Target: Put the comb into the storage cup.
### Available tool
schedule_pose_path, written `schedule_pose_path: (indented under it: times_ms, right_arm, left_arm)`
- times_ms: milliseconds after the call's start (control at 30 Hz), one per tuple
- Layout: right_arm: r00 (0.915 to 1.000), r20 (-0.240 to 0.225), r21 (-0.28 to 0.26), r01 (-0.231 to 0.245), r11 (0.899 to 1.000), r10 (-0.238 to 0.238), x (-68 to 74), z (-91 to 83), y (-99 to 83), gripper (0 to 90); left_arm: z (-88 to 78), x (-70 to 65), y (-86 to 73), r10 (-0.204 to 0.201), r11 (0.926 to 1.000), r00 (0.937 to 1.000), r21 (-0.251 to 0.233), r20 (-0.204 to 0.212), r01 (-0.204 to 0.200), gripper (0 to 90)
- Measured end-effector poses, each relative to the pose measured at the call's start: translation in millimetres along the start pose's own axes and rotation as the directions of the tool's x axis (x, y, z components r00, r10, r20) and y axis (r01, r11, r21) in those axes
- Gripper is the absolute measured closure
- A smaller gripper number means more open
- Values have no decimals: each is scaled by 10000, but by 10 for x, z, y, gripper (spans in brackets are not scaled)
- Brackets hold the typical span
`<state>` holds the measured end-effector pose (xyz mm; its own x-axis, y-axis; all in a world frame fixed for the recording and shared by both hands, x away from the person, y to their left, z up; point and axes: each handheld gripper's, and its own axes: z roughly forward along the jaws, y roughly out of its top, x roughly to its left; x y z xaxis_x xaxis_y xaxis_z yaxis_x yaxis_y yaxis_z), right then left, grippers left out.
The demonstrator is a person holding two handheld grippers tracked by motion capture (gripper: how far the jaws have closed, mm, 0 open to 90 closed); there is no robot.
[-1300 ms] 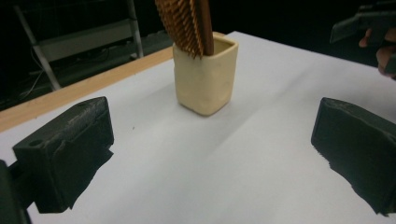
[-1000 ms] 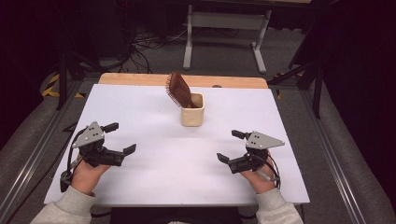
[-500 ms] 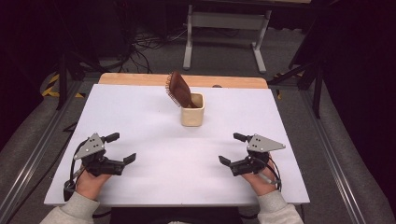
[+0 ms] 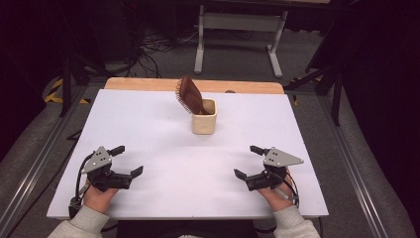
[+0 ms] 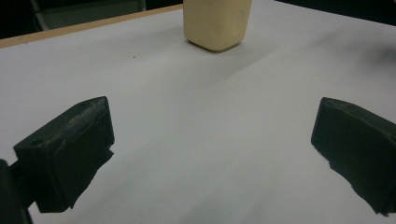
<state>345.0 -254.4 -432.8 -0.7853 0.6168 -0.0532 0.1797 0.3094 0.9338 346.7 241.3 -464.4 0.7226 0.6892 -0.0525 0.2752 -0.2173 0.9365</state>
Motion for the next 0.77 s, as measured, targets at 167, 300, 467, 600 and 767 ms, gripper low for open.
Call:
schedule_pose_path:
  times_ms: [167,300,467,600,767]
  right_arm:
    - [9998,135,-14,-119,9999,119,-41,-33,-64,19]
    - [9998,110,98,-136,9999,135,-43,-5,-80,19]
    - [9999,60,129,-87,9999,86,-21,18,-96,19]
    - [9999,98,78,-80,9999,79,-18,13,-99,18]
    - [9998,147,89,-130,9999,129,-20,14,-104,18]
  left_arm:
    - [19,-27,3,244,9997,9997,70,39,-244,2]
    - [17,-16,4,73,9999,10000,77,-20,-72,2]
    - [-9,12,10,-110,9998,9999,-143,-91,109,3]
    - [-9,6,11,-57,9999,9999,-124,-147,55,4]
    - [-12,1,14,32,9999,9998,-150,-186,-35,4]
